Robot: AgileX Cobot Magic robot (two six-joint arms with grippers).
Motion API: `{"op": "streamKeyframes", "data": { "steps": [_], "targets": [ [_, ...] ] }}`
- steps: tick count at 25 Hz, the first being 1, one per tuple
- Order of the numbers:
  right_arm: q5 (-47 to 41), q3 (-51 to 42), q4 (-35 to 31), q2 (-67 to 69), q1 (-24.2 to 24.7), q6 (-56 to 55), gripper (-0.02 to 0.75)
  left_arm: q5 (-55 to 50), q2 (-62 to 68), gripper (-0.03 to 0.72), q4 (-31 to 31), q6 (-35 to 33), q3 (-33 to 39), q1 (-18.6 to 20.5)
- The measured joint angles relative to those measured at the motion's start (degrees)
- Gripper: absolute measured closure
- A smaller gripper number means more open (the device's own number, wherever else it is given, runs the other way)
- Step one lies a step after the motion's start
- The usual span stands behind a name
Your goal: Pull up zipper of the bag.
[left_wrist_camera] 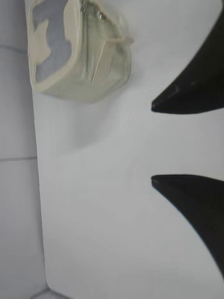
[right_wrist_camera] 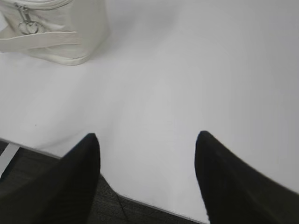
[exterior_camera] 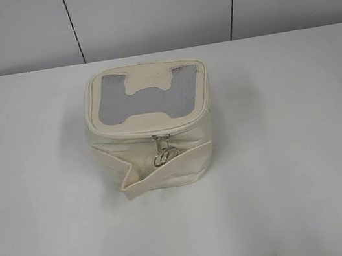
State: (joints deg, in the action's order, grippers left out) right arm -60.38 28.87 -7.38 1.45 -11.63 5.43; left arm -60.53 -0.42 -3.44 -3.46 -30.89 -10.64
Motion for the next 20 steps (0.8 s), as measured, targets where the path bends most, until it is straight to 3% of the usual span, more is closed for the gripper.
{"op": "streamKeyframes", "data": {
  "steps": [3, 5, 20],
  "targets": [
    [0.11, 0.0, -0.13, -1.72, 4.88, 0.0, 0.232, -0.01, 0.0, 0.356, 0.12, 0.0, 0.02, 6.06],
    [0.17, 0.0, -0.44, -1.87, 5.93, 0.0, 0.232, 0.05, -0.04, 0.356, 0.07, 0.0, 0.02, 7.75],
    [0.23, -0.05, -1.81, -1.87, 6.14, 0.14, 0.232, 0.0, -0.04, 0.356, 0.12, 0.0, 0.02, 7.89]
  ]
}}
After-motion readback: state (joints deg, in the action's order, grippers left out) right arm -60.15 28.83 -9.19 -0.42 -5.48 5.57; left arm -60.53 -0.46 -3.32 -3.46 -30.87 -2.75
